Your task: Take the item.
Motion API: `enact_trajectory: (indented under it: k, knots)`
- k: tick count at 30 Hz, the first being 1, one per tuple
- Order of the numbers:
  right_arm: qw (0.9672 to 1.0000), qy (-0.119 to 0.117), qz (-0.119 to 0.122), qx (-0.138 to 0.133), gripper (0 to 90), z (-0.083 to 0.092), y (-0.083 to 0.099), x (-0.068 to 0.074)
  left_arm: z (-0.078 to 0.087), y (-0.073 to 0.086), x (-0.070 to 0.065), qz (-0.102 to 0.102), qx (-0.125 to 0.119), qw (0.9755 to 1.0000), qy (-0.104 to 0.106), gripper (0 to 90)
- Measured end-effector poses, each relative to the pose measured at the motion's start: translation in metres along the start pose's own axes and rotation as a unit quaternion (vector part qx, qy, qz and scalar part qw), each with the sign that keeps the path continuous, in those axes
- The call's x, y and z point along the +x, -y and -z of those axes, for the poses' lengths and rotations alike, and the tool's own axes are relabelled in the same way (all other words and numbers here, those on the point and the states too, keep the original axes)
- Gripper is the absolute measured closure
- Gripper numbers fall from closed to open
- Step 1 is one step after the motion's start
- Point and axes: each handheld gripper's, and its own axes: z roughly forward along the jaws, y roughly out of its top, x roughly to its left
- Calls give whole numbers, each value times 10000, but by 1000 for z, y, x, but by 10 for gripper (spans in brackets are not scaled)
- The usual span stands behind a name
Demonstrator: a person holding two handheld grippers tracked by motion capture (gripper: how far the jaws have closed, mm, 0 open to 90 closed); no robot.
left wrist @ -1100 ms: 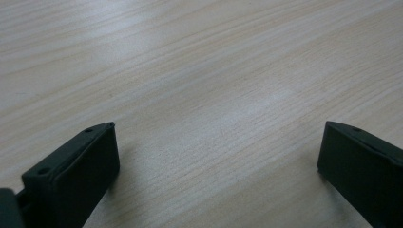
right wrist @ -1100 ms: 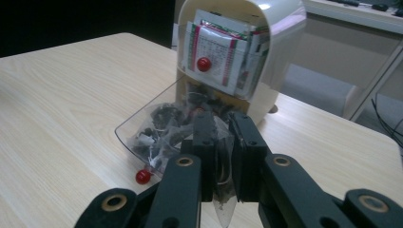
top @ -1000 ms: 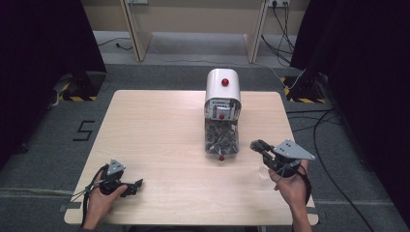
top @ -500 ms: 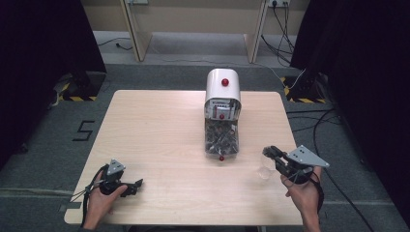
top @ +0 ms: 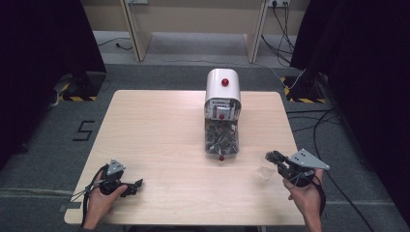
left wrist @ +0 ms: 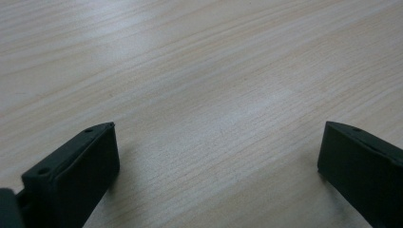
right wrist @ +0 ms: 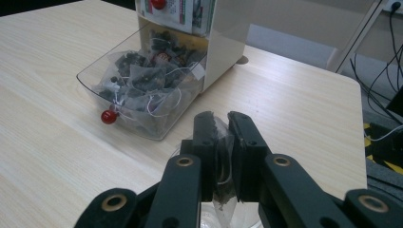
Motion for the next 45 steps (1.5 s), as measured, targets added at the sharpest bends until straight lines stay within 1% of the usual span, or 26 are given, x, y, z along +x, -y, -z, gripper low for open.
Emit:
enact_trajectory:
  k: [3,4,12,15,20,28,29,30,33,35,36,38,39,40,41,45]
  knots:
    - [10000,-2,-13,41,823,-2,2,-1,0,0,0,2,0,10000,0,0]
    - [9999,-29,-35,99,823,-4,4,-2,0,0,0,1,-1,10000,-1,0]
    - [9998,-31,-58,200,816,-7,9,-4,0,0,0,1,0,10000,0,0]
    - [9997,-68,-57,224,805,-9,10,-4,0,0,0,1,-1,10000,0,0]
    - [9997,-92,-54,229,762,-10,10,-4,0,0,0,1,-1,10000,0,0]
    - [9998,-142,-15,125,697,-9,6,0,0,0,0,0,0,10000,0,0]
    - [9998,-168,-1,116,678,-9,6,1,0,0,0,2,-1,10000,0,0]
    - [9998,-214,26,41,630,-9,4,5,0,0,0,3,-1,10000,0,0]
    - [9996,-260,44,32,592,-9,2,9,0,0,0,2,-1,10000,0,0]
    - [9996,-286,44,12,582,-10,1,11,0,0,0,1,-1,10000,0,0]
    - [9994,-353,71,5,557,-11,0,14,0,0,0,2,-1,10000,0,0]
    - [9992,-380,93,12,544,-12,-1,16,0,0,0,1,-1,10000,0,0]
    - [9989,-459,130,9,534,-14,-1,21,0,0,0,1,-1,10000,0,0]
    - [9989,-459,130,9,534,-14,-1,21,0,0,0,1,-1,10000,0,0]
    - [9985,-520,156,3,518,-16,-2,25,0,0,0,1,-1,10000,0,0]
    - [9980,-611,178,-1,500,-18,-2,31,0,0,0,3,-2,10000,1,0]
